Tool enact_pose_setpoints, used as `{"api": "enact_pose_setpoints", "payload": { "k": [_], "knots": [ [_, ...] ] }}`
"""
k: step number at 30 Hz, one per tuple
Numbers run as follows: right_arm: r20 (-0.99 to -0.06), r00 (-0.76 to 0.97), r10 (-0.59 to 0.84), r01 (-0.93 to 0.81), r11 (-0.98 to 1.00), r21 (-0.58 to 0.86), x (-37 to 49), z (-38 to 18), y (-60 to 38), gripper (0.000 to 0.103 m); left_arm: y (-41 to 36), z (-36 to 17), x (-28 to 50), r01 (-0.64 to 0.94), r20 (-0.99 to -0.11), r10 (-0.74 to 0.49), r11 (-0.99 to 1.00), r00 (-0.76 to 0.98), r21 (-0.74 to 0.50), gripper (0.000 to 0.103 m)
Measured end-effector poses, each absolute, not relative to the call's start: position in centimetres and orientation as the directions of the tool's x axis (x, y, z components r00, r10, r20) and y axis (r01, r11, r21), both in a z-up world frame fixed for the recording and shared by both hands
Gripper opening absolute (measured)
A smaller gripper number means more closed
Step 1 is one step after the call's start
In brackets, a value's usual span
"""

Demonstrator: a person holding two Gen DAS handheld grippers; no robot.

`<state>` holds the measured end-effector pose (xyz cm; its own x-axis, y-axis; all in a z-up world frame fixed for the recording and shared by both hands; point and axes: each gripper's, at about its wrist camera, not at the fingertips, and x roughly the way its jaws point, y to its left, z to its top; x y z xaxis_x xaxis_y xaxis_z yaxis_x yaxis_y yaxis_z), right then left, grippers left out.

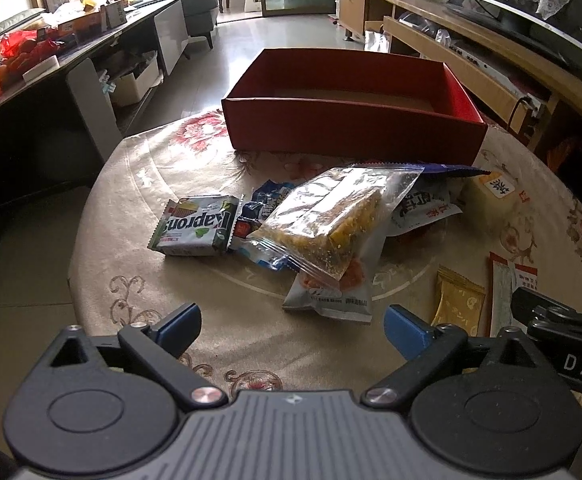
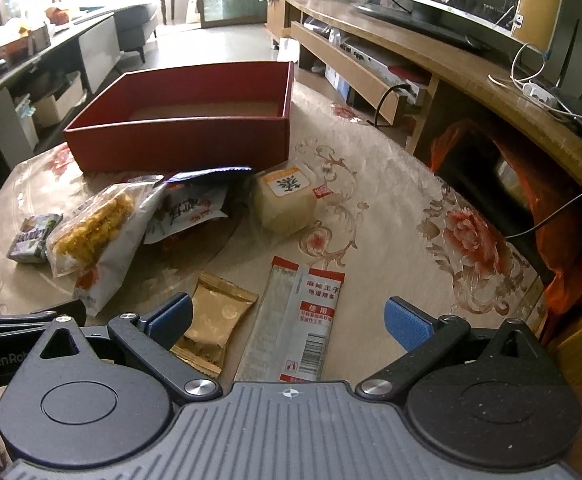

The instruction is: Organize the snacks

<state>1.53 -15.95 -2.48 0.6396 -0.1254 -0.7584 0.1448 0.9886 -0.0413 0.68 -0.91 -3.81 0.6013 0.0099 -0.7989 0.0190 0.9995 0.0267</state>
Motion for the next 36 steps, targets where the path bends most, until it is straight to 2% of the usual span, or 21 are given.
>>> {"api": "enact_pose_setpoints", "payload": {
  "k": [29, 36],
  "knots": [
    [-0.77, 0.628, -0.114, 0.141, 0.99, -0.032, 1.7, -2.7, -16.0, 0.101, -1.2, -3.5, 1.1, 0.036, -0.797, -0.001, 0.999, 0.604, 0.027, 0.092],
    [-0.759, 0.645, -0.086, 0.109, 0.994, -0.02, 3.2, -1.6, -16.0, 0.101, -0.5, -2.3, 3.4, 0.083, -0.798, -0.074, 0.996, 0.598, -0.03, 0.094]
  ]
}}
